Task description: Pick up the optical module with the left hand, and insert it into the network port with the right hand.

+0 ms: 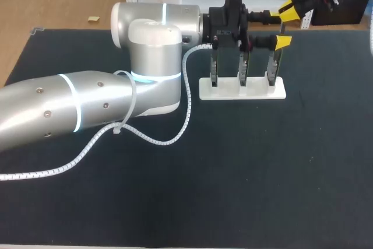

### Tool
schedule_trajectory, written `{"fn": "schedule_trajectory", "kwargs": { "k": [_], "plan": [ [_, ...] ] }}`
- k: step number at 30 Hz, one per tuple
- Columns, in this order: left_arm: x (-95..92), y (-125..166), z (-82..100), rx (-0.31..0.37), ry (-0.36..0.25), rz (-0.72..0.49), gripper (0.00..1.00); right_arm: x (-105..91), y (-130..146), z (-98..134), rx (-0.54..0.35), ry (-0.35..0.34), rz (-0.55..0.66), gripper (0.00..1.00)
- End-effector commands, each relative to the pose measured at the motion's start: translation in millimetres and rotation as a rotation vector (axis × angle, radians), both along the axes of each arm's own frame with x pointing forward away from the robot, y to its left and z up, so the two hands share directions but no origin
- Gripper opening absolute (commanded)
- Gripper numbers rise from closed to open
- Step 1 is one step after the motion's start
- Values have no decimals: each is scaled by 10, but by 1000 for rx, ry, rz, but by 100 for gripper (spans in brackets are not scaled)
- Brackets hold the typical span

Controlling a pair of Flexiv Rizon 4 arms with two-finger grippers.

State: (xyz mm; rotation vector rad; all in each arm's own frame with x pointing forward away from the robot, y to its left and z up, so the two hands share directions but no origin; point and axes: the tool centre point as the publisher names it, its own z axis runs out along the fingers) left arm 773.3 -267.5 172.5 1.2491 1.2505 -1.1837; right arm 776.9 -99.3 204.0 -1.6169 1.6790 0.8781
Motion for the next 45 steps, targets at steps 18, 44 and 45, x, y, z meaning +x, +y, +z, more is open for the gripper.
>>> {"fn": "schedule_trajectory", "kwargs": {
  "k": [18,44,45],
  "plan": [
    [-146,245,-40,195,-43,31,100,-20,-4,8,-7,-17,-9,0],
    [-58,314,-219,370,-36,-33,100,5,-20,10,-1,-22,-18,0],
    [-63,319,-228,388,-36,-29,100,5,-23,9,-1,-22,-19,0]
  ]
}}
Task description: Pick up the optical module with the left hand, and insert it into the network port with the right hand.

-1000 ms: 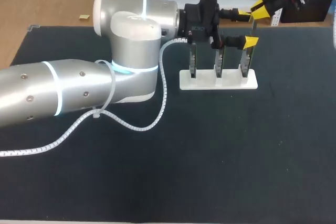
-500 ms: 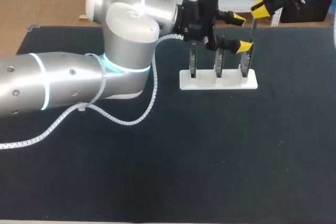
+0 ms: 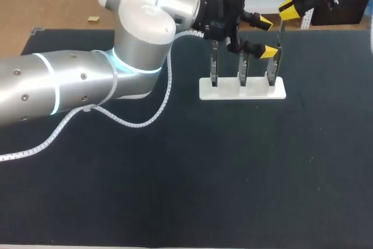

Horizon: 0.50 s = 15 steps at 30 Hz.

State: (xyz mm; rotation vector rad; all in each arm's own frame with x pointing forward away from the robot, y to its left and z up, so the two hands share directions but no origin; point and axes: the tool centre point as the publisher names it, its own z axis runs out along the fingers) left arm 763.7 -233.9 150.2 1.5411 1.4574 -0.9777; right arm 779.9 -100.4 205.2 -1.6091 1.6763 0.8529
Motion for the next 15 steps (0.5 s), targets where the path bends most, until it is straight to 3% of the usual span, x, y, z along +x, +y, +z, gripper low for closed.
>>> {"fn": "schedule_trajectory", "kwargs": {
  "k": [1,15],
  "plan": [
    [26,-13,-15,43,4,2,100,-25,-13,-4,2,-3,-7,0],
    [-79,34,-117,97,14,21,100,-23,-12,-13,8,-5,-10,0]
  ]
}}
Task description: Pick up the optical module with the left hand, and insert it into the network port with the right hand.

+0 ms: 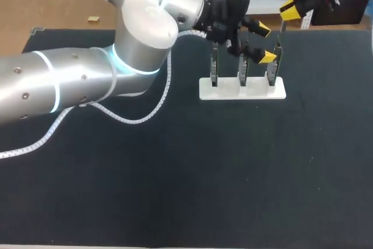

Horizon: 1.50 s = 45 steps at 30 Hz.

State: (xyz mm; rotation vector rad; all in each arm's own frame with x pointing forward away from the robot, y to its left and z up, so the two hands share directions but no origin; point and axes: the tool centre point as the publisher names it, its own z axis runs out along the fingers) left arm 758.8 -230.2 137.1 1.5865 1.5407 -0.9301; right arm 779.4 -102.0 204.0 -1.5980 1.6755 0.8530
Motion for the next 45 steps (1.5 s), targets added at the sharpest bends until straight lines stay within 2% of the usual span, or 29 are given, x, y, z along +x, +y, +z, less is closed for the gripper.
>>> {"fn": "schedule_trajectory", "kwargs": {
  "k": [1,8,15,19,31,45],
  "plan": [
    [-28,-5,7,16,-5,6,100,-18,4,0,2,-4,-3,0],
    [-16,-22,-14,64,-28,-7,100,-29,-12,-2,0,-3,-7,0],
    [6,-20,-32,78,-21,-14,100,-32,-14,-3,3,-3,-6,0],
    [6,-13,-41,108,-33,-18,100,-34,-16,-5,3,-3,-9,0],
    [24,3,-87,140,-25,-25,100,-27,-16,-4,4,-4,-9,0],
    [60,-15,-111,145,-15,-21,100,-14,-21,-13,5,-2,-10,0]
  ]
}}
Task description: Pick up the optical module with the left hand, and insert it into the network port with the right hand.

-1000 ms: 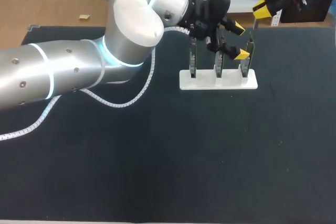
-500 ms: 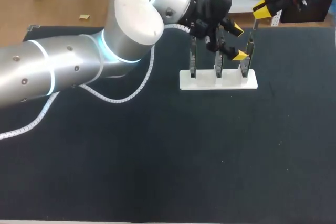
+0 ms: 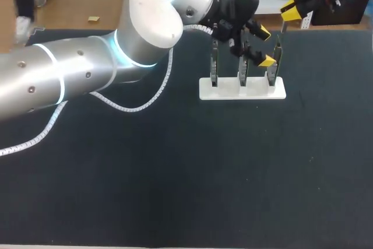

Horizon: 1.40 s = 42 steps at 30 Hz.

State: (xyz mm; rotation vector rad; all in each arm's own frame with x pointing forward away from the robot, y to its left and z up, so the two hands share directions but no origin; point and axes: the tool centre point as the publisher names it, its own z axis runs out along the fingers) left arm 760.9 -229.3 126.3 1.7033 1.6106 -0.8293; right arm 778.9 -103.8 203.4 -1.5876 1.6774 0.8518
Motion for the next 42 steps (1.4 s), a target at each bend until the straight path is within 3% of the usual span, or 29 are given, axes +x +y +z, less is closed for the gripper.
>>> {"fn": "schedule_trajectory", "kwargs": {
  "k": [1,42],
  "plan": [
    [42,-25,-5,6,6,-2,100,-8,-5,-9,0,-1,-3,0],
    [64,-8,-31,29,25,4,100,10,8,-30,12,5,21,0]
  ]
}}
